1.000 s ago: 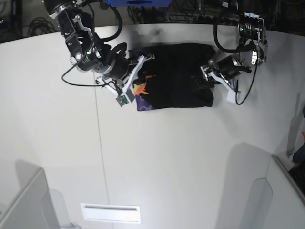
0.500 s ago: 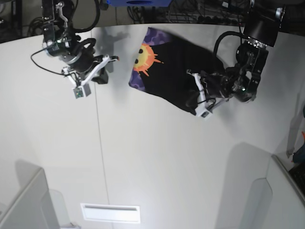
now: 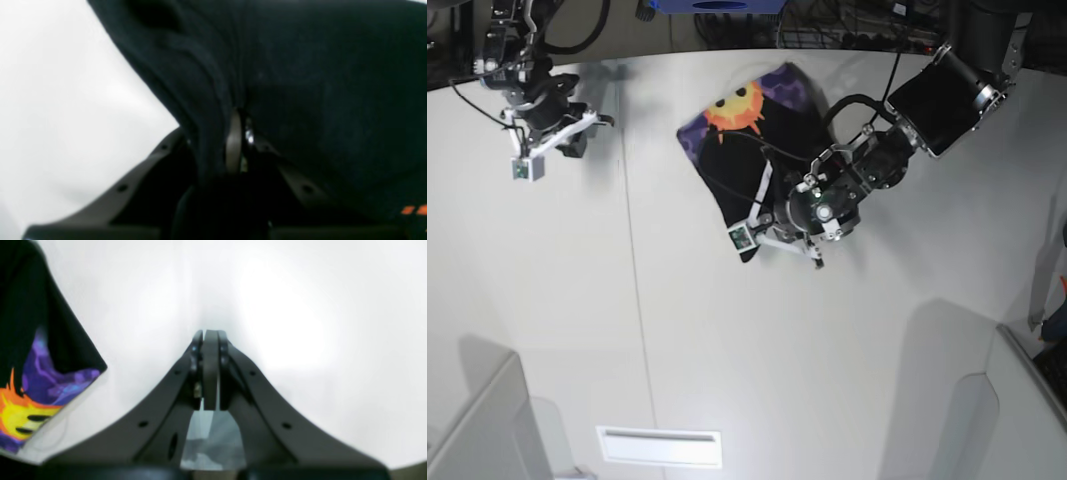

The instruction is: Fold the T-shirt properly

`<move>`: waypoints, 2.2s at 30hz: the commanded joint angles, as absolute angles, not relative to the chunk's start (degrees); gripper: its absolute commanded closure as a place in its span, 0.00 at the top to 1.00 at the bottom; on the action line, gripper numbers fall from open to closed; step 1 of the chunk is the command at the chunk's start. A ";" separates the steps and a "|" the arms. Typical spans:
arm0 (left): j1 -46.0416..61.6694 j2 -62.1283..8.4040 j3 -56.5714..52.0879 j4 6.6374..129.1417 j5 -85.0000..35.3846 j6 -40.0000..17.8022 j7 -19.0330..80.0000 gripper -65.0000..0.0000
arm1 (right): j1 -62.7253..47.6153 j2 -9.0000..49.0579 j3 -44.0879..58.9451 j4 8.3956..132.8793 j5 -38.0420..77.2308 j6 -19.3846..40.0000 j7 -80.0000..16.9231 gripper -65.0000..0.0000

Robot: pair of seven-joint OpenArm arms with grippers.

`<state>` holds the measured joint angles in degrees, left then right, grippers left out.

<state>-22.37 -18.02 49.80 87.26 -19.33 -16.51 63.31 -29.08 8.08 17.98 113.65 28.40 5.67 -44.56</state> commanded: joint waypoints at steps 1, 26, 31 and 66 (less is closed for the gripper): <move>-24.04 -17.36 50.86 87.16 -19.21 -17.89 63.25 0.00 | -29.23 8.13 19.21 114.51 28.88 6.20 -43.21 0.00; -33.01 -15.78 71.16 86.02 -3.56 -32.40 47.87 0.00 | -29.93 7.87 22.64 114.33 28.88 6.20 -43.21 0.00; -33.01 -14.81 71.16 86.11 -1.98 -32.75 47.96 0.00 | -29.93 7.87 22.64 114.33 28.88 6.20 -43.30 0.00; -30.64 -13.85 44.44 99.12 -2.15 -32.84 48.40 0.66 | -30.46 7.87 22.20 114.42 28.88 6.20 -43.38 0.00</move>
